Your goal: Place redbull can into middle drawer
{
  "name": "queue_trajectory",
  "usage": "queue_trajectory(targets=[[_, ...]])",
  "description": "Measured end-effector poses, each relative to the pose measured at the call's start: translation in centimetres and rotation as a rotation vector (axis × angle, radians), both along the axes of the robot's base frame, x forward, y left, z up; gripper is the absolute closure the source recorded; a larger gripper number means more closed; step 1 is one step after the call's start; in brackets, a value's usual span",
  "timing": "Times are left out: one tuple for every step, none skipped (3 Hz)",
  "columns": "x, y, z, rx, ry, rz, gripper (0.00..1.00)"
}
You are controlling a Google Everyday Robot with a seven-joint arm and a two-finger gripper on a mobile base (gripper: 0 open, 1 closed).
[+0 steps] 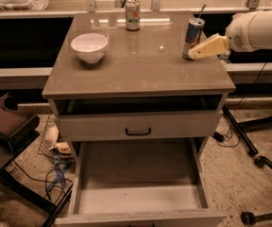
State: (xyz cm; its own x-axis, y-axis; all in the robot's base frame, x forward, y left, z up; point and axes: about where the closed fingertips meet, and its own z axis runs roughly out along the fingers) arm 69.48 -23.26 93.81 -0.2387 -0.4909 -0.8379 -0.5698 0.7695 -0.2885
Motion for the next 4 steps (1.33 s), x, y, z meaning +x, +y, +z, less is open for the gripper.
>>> queue_trajectory(targets=[[3.8,0.4,-1.5,0.108,-0.022,0.016,0.0],[6.6,0.6,-3.0,0.217,-0.023,0.015,0.0],[8.8,1.0,-4.1,0.321,-0.025,0.027,0.18],[10.5,1.9,-4.1,0.383,-0.033,0.059,0.41]])
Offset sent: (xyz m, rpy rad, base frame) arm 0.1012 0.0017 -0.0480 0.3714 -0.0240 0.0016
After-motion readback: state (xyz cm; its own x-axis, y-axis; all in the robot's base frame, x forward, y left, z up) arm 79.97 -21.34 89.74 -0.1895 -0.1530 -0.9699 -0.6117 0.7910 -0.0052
